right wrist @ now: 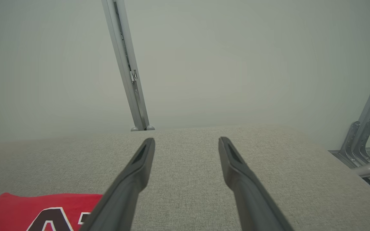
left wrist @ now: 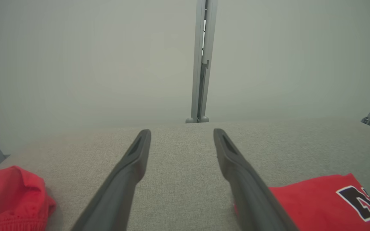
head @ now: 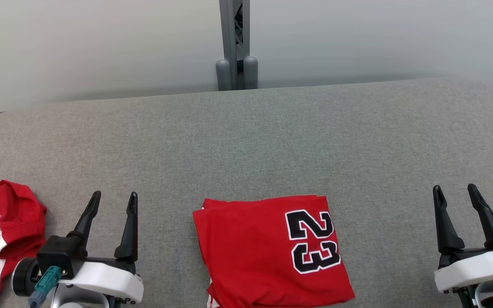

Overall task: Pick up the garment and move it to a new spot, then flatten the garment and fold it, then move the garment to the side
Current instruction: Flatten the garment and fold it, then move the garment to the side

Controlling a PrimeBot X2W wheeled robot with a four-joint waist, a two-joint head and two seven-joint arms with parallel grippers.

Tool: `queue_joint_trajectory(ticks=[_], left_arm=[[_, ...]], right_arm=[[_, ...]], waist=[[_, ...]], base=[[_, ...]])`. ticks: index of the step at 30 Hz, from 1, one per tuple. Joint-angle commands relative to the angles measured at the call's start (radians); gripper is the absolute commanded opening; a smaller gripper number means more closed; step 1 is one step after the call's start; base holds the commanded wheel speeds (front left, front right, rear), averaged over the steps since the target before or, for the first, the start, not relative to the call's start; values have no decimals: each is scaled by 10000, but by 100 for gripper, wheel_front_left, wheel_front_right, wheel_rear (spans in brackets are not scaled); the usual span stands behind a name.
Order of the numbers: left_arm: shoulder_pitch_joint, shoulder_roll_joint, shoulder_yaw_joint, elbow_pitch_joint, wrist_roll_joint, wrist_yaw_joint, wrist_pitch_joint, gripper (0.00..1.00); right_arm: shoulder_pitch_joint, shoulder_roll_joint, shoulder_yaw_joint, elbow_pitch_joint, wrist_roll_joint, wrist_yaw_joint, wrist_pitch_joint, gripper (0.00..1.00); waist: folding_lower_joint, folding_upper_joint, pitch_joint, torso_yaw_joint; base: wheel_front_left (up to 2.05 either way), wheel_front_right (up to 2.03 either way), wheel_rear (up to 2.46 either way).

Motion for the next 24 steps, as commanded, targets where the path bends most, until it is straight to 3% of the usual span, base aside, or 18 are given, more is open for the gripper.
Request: queue_joint_trajectory(ticks=[1,12,18,24], left_arm=[[108,92,20,-65,-15,66,12,100],[-59,111,-73,-131,0,90,44,100],[-316,38,-202,-82,40,5,45,100],[-557,-176,-374,45,47,-83,-13,100]], right_arm=[[-1,-7,-7,-18,-24,-3,27,100],[-189,-202,372,72,-48,-3,242,100],[-323,-373,2037,701,235,-3,828,100],[-730,-498,3662,2317,872,-3,920,100]], waist=[[0,0,37,31],[0,0,83,229],[0,0,249,550],[0,0,562,946]], base=[[0,0,0],[0,0,0],[0,0,0],[0,0,0]])
